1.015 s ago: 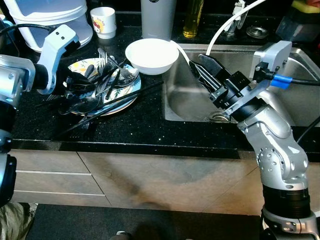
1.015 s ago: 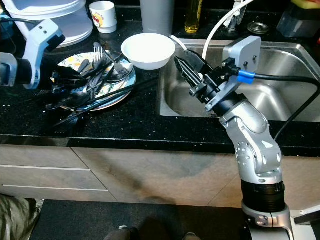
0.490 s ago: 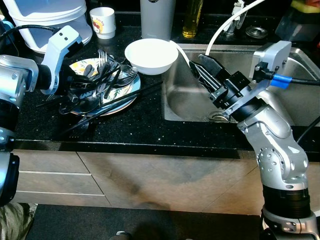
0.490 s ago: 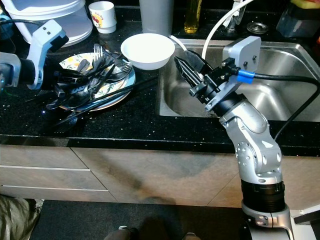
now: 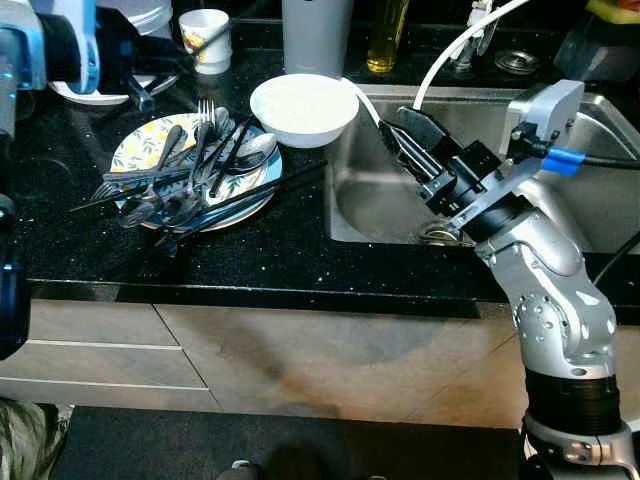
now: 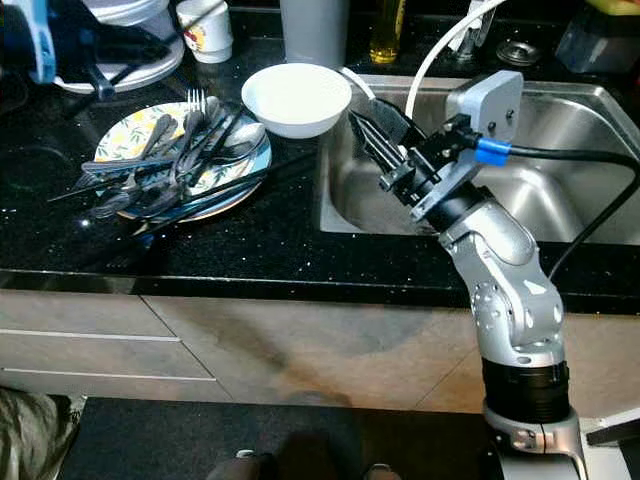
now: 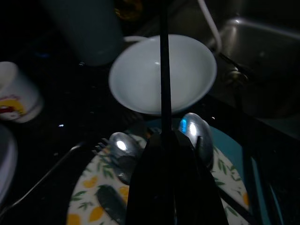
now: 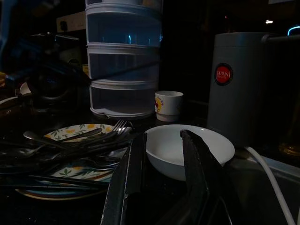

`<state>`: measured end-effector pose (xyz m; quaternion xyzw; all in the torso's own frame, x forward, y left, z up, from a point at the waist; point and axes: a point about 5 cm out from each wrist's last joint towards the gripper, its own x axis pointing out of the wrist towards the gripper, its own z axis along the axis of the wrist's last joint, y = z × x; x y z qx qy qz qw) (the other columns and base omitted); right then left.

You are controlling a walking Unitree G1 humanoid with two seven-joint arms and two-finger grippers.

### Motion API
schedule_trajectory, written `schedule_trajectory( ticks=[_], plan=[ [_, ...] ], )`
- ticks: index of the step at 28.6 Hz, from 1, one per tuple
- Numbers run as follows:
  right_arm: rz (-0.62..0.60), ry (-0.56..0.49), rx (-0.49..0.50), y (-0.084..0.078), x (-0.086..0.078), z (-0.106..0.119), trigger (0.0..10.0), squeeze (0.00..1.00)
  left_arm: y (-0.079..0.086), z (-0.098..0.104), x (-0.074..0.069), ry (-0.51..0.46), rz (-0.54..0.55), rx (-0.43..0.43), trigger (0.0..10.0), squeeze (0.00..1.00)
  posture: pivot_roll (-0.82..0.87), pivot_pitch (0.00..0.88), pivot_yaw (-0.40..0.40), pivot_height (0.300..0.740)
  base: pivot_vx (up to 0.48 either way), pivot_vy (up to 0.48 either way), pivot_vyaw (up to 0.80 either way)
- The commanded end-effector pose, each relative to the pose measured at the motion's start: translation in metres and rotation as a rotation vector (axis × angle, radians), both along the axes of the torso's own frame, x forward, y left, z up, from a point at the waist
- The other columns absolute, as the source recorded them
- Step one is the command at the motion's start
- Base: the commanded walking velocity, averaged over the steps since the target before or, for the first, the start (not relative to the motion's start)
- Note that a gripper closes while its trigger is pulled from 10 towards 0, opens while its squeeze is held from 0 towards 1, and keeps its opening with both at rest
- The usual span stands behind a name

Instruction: Kitchen organization

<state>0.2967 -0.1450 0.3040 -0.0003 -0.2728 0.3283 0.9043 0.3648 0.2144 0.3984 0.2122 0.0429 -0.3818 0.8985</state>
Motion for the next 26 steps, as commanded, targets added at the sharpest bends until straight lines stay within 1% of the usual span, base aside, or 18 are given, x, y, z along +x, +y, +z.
schedule_trajectory(
  ticks=[1, 3, 4, 7, 8, 11, 12, 13, 15, 18, 19, 20, 21, 22, 23, 24, 26],
  plan=[
    [-0.007, -0.023, -0.011, -0.001, 0.001, 0.004, 10.0, 0.0, -0.013, -0.014, 0.01, 0.029, -0.023, 0.034, 10.0, 0.0, 0.14, 0.141, 0.017, 0.74, 0.0, 0.0, 0.0],
    [-0.056, -0.025, -0.017, -0.006, 0.003, 0.004, 10.0, 0.0, -0.031, -0.029, 0.021, 0.05, -0.034, 0.036, 10.0, 0.0, 0.12, 0.144, 0.023, 0.74, 0.0, 0.0, 0.0],
    [-0.056, -0.025, -0.017, -0.006, 0.003, 0.004, 10.0, 0.0, -0.031, -0.029, 0.021, 0.05, -0.034, 0.036, 10.0, 0.0, 0.12, 0.144, 0.023, 0.74, 0.0, 0.0, 0.0],
    [-0.13, -0.03, -0.015, -0.017, 0.004, 0.006, 10.0, 0.0, -0.061, -0.041, 0.031, 0.047, -0.075, 0.011, 10.0, 0.0, 0.1, 0.145, 0.028, 0.74, 0.0, 0.0, 0.0],
    [-0.13, -0.03, -0.015, -0.017, 0.004, 0.006, 10.0, 0.0, -0.061, -0.041, 0.031, 0.047, -0.075, 0.011, 10.0, 0.0, 0.1, 0.145, 0.028, 0.74, 0.0, 0.0, 0.0],
    [-0.208, -0.038, -0.022, -0.029, 0.006, 0.008, 10.0, 0.0, -0.093, -0.043, 0.033, 0.026, -0.158, -0.054, 10.0, 0.0, 0.09, 0.148, 0.033, 0.74, 0.0, 0.0, 0.0],
    [-0.208, -0.038, -0.022, -0.029, 0.006, 0.008, 10.0, 0.0, -0.093, -0.043, 0.033, 0.026, -0.158, -0.054, 10.0, 0.0, 0.09, 0.148, 0.033, 0.74, 0.0, 0.0, 0.0],
    [-0.242, -0.044, -0.016, -0.034, 0.006, 0.01, 10.0, 0.0, -0.108, -0.04, 0.033, 0.01, -0.193, -0.1, 10.0, 0.0, 0.09, 0.149, 0.036, 0.74, 0.0, 0.0, 0.0],
    [-0.285, -0.054, -0.001, -0.04, 0.007, 0.012, 10.0, 0.0, -0.126, -0.035, 0.033, -0.011, -0.229, -0.168, 10.0, 0.0, 0.09, 0.148, 0.04, 0.74, 0.0, 0.0, 0.0],
    [-0.358, -0.068, 0.02, -0.05, 0.008, 0.016, 10.0, 0.0, -0.149, -0.034, 0.034, -0.025, -0.221, -0.24, 10.0, 0.0, 0.08, 0.154, 0.046, 0.74, 0.0, 0.0, 0.0],
    [-0.358, -0.068, 0.02, -0.05, 0.008, 0.016, 10.0, 0.0, -0.149, -0.034, 0.034, -0.025, -0.221, -0.24, 10.0, 0.0, 0.08, 0.154, 0.046, 0.74, 0.0, 0.0, 0.0],
    [-0.375, -0.069, 0.026, -0.053, 0.008, 0.017, 10.0, 0.0, -0.155, -0.036, 0.035, -0.024, -0.211, -0.25, 10.0, 0.0, 0.08, 0.154, 0.046, 0.74, 0.0, 0.0, 0.0],
    [-0.375, -0.069, 0.026, -0.053, 0.008, 0.017, 10.0, 0.0, -0.155, -0.036, 0.035, -0.024, -0.211, -0.25, 10.0, 0.0, 0.08, 0.154, 0.046, 0.74, 0.0, 0.0, 0.0],
    [-0.45, -0.074, 0.039, -0.063, 0.009, 0.019, 10.0, 0.0, -0.179, -0.04, 0.033, -0.014, -0.224, -0.289, 10.0, 0.0, 0.06, 0.163, 0.061, 0.74, 0.0, 0.0, 0.0],
    [-0.501, -0.075, 0.033, -0.068, 0.01, 0.02, 10.0, 0.0, -0.191, -0.042, 0.031, -0.003, -0.237, -0.306, 10.0, 0.0, 0.05, 0.162, 0.065, 0.74, 0.0, 0.0, 0.0],
    [-0.501, -0.075, 0.033, -0.068, 0.01, 0.02, 10.0, 0.0, -0.191, -0.042, 0.031, -0.003, -0.237, -0.306, 10.0, 0.0, 0.05, 0.162, 0.065, 0.74, 0.0, 0.0, 0.0],
    [-0.575, -0.073, 0.029, -0.077, 0.01, 0.019, 10.0, 0.0, -0.207, -0.046, 0.027, 0.016, -0.25, -0.323, 10.0, 0.0, 0.04, 0.162, 0.074, 0.74, 0.0, 0.0, 0.0]
  ],
)
